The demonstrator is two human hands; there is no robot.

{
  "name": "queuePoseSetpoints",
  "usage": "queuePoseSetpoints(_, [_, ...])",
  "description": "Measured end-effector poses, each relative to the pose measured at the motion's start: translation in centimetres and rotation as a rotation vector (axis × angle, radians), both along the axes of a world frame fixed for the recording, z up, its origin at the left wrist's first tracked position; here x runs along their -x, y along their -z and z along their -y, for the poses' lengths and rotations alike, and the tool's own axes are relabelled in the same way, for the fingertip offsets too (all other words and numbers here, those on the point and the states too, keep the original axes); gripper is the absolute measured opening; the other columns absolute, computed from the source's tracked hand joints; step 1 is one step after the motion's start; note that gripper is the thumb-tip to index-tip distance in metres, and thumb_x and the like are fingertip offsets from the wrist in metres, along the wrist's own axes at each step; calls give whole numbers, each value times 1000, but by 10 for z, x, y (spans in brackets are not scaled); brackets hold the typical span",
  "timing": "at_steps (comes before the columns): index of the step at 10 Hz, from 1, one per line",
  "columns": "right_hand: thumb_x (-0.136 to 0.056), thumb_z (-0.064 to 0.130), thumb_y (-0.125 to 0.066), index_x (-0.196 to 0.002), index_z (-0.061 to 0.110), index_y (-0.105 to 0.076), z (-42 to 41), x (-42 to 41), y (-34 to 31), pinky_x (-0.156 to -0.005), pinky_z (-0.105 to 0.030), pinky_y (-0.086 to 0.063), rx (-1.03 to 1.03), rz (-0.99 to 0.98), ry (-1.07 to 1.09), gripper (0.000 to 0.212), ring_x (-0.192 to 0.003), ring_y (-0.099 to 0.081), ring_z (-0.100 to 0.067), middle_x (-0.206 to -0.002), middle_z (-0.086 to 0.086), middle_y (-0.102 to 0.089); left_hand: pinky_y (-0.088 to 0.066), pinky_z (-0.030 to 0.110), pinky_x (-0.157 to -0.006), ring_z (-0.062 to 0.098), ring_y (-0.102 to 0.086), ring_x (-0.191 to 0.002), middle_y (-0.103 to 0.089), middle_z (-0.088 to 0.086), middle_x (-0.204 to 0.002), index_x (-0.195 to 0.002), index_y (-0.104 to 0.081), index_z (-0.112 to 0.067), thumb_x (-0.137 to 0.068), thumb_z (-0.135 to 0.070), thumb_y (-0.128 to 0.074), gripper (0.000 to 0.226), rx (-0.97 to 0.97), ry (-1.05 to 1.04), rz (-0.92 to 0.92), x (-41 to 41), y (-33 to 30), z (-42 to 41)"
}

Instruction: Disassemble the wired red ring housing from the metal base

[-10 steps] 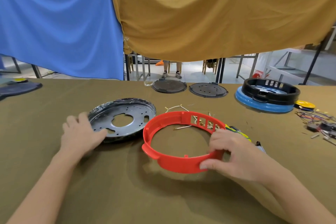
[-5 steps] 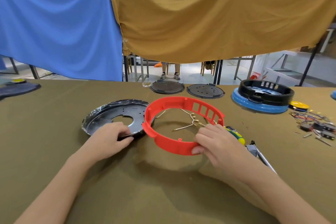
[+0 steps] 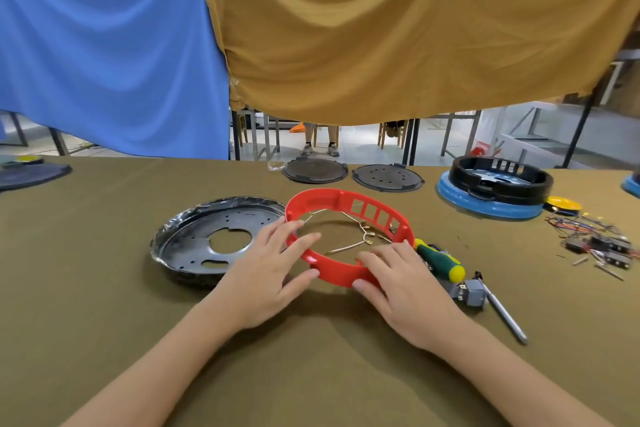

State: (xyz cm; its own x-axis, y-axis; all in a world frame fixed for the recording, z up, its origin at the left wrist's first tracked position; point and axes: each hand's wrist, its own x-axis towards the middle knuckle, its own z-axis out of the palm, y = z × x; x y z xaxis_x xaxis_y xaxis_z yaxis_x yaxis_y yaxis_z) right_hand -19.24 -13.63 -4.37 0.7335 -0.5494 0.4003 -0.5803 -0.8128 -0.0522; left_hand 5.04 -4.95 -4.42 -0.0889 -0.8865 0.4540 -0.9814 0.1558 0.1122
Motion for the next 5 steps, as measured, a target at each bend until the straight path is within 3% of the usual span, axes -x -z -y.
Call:
queuePoseSetpoints(1, [-104,52,-25,-126,29,-50,2,-3,7,-121,-36,-3,0,-107,67,41,-120,-42,-15,-120,9,-52,-35,39,-114,14,-21,-145,-19,-8,-160,-146,-35,-37,-93,-67,-27,62,-51,-14,3,-1,7,4])
queuePoseSetpoints(2, [-105,50,-25,-123,28,-51,3,-4,7,-121,-34,-1,-14,-76,70,38,-118,-42,-14,-118,9,-53,-37,34,-111,12,-25,-143,-9,-12,-161,-147,-27,-42,-92,-68,-27,61,-65,-12,8,-3,11,3])
queuePoseSetpoints(4, [-103,50,-33,-120,28,-55,1,-3,7,-120,-35,-12,-41,11,48,36,-117,-42,-13,-115,10,-53,-49,38,-99,17,-40,-133,-17,-6,-160,-147,-32,-36,-95,-56,-35,56,40,7,25,-3,12,0])
queuePoseSetpoints(5, [-102,52,-34,-121,27,-56,0,-1,8,-117,-35,-22,-46,63,29,38,-117,-42,-12,-117,11,-53,-50,36,-97,14,-39,-134,-12,-7,-161,-149,-31,-36,-97,-51,-41,55,55,-5,22,-4,13,-3])
